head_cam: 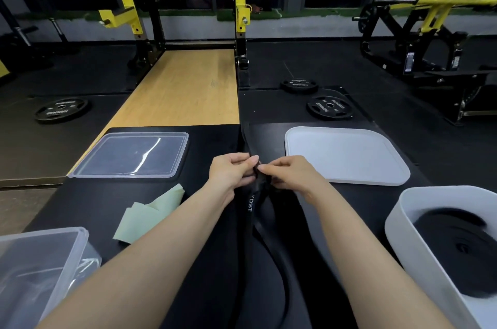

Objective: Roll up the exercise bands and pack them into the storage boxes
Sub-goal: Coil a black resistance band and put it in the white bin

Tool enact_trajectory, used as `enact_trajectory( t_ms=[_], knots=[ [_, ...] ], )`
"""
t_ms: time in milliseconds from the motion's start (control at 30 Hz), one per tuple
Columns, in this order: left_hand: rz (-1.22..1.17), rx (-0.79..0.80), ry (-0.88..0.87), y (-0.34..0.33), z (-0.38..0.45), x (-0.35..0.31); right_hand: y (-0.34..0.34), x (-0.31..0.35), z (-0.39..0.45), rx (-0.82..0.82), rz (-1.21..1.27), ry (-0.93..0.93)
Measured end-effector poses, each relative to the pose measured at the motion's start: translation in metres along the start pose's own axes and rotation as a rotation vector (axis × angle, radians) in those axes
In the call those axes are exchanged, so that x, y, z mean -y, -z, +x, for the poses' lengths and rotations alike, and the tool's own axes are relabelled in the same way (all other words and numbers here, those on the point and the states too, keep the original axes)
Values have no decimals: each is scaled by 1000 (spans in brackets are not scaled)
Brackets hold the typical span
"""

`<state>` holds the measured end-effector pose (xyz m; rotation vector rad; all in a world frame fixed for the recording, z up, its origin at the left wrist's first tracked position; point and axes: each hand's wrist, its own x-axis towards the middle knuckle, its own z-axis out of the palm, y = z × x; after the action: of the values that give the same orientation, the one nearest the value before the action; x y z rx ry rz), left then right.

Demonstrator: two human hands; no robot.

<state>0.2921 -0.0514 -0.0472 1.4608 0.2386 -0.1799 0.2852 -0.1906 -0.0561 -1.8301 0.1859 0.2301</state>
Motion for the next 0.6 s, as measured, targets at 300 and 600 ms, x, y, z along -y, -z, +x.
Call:
enact_trajectory(
  t_ms=[300, 600],
  knots=[
    [-47, 45, 16, -2, -15, -20, 16, 12, -32, 144, 316, -71],
    [-50, -12, 4, 8, -19, -39, 25, 5, -51, 217, 306, -178]
  ],
)
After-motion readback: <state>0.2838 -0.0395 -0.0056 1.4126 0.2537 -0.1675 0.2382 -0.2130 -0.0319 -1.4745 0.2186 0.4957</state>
